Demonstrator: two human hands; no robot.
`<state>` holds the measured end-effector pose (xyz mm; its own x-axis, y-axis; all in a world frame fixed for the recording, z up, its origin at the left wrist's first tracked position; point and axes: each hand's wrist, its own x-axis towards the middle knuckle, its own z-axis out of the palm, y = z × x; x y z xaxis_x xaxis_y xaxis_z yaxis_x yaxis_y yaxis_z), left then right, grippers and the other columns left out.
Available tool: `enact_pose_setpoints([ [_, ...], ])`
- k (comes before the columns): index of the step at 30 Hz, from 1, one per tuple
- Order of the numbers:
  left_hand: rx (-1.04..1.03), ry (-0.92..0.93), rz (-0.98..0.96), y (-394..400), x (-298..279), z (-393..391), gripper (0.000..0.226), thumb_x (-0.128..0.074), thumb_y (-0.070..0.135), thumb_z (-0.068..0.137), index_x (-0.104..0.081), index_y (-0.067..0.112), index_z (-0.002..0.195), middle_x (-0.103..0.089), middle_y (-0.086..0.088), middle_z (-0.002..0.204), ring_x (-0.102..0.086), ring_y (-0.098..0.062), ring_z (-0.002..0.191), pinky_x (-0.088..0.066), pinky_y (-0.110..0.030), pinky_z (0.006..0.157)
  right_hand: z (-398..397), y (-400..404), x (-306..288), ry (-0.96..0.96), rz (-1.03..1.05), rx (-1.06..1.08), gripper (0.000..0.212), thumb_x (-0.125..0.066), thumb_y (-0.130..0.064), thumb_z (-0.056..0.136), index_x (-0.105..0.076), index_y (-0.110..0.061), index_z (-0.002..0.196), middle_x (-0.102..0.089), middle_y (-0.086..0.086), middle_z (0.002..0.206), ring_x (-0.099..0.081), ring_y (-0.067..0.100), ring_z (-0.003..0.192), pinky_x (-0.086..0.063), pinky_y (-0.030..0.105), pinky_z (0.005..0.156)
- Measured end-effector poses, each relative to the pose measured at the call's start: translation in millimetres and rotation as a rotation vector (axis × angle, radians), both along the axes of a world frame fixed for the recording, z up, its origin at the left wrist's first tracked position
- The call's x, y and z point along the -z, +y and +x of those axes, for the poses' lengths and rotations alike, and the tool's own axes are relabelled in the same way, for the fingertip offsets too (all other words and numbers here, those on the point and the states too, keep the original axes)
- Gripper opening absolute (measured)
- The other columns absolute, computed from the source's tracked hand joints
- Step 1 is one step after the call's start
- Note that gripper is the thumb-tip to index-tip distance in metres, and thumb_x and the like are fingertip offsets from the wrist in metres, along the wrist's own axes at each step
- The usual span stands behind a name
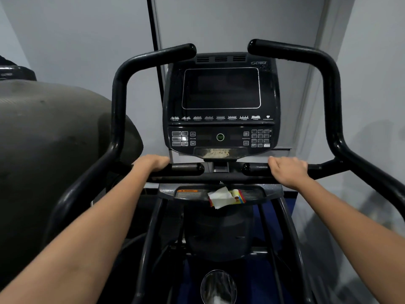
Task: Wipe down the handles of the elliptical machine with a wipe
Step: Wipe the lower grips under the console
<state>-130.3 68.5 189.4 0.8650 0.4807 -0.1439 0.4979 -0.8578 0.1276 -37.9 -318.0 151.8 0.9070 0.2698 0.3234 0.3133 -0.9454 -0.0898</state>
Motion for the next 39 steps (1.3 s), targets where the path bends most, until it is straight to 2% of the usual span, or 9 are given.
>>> enact_pose_setpoints([
  [5,0.145,-0.154,0.091,-71.8,6.8,10.7,0.045,-0.032,0.041,0.092,-0.065,0.016,0.109,-0.064,-0.012,0.121,-0.059,-0.033,0.109,-0.045,-0.039,0.087,1.2,1.4,1.6,-0.017,0.012,-0.002,0.048,-0.019,-0.034,0.101,-0.046,-0.021,0.063,-0.062,0.009,0.090,-0.053,0.029,0.091,-0.030,0.038,0.083],
  [8,0.338,-0.491,0.163,-91.9,24.5,-14.1,0.039,-0.027,0.032,0.105,-0.058,0.015,0.089,-0.068,-0.009,0.104,-0.061,-0.030,0.098,-0.044,-0.041,0.086,2.3,1.0,2.0,-0.014,0.001,-0.002,0.049,-0.017,-0.035,0.100,-0.050,-0.021,0.066,-0.064,0.010,0.092,-0.054,0.029,0.092,-0.030,0.037,0.083],
  [11,0.545,-0.807,0.164,-73.8,54.4,-34.8,0.031,-0.029,0.034,0.107,-0.059,0.024,0.108,-0.058,0.008,0.101,-0.049,-0.012,0.091,-0.037,-0.034,0.087,3.4,-1.9,3.2,-0.016,0.008,-0.018,0.054,-0.014,-0.038,0.100,-0.054,-0.018,0.069,-0.065,0.010,0.090,-0.053,0.028,0.088,-0.029,0.037,0.080],
  [17,0.342,-0.652,0.276,4.3,48.5,-43.0,0.044,-0.020,0.037,0.103,-0.055,0.015,0.086,-0.060,-0.005,0.082,-0.059,-0.033,0.084,-0.043,-0.040,0.075,6.4,-4.4,6.3,-0.027,0.016,-0.035,0.054,-0.017,-0.038,0.103,-0.056,-0.015,0.073,-0.064,0.009,0.090,-0.054,0.029,0.093,-0.027,0.038,0.081],
  [21,0.089,-0.098,0.089,-0.2,7.9,-8.9,0.048,-0.029,0.041,0.096,-0.062,0.013,0.118,-0.060,-0.017,0.128,-0.056,-0.034,0.113,-0.039,-0.036,0.082,7.2,-2.8,5.1,-0.013,-0.008,-0.023,0.054,-0.017,-0.038,0.103,-0.060,-0.016,0.079,-0.065,0.009,0.094,-0.052,0.028,0.094,-0.027,0.037,0.081],
  [23,0.126,-0.047,0.002,-33.0,-2.3,5.8,0.057,-0.028,0.049,0.090,-0.062,0.016,0.122,-0.058,-0.013,0.134,-0.055,-0.031,0.117,-0.039,-0.036,0.086,7.8,-2.5,5.0,-0.014,-0.005,-0.019,0.053,-0.017,-0.038,0.103,-0.058,-0.017,0.078,-0.064,0.008,0.093,-0.053,0.028,0.094,-0.028,0.038,0.081],
  [30,0.566,-0.615,0.327,-105.4,33.5,-11.4,0.038,-0.030,0.037,0.096,-0.057,0.018,0.076,-0.065,-0.004,0.082,-0.062,-0.029,0.078,-0.046,-0.036,0.067,7.2,-2.6,5.6,-0.010,0.007,-0.017,0.052,-0.018,-0.035,0.102,-0.053,-0.016,0.070,-0.066,0.009,0.090,-0.054,0.029,0.091,-0.029,0.039,0.081],
  [36,1.035,-0.670,0.667,-56.3,55.9,-16.7,0.025,-0.060,0.019,0.090,-0.061,0.021,0.114,-0.054,-0.009,0.129,-0.052,-0.026,0.112,-0.047,-0.037,0.092,6.0,-5.8,7.8,-0.030,0.012,-0.026,0.052,-0.016,-0.038,0.102,-0.049,-0.017,0.068,-0.064,0.007,0.087,-0.054,0.029,0.090,-0.028,0.039,0.082],
  [39,1.030,-0.727,0.644,-62.9,53.9,-15.5,0.019,-0.052,0.023,0.095,-0.063,0.017,0.109,-0.057,-0.008,0.125,-0.052,-0.025,0.115,-0.046,-0.036,0.093,7.2,-4.0,6.6,-0.027,-0.004,-0.016,0.051,-0.017,-0.037,0.103,-0.047,-0.019,0.066,-0.064,0.007,0.089,-0.055,0.030,0.094,-0.030,0.040,0.085],
])
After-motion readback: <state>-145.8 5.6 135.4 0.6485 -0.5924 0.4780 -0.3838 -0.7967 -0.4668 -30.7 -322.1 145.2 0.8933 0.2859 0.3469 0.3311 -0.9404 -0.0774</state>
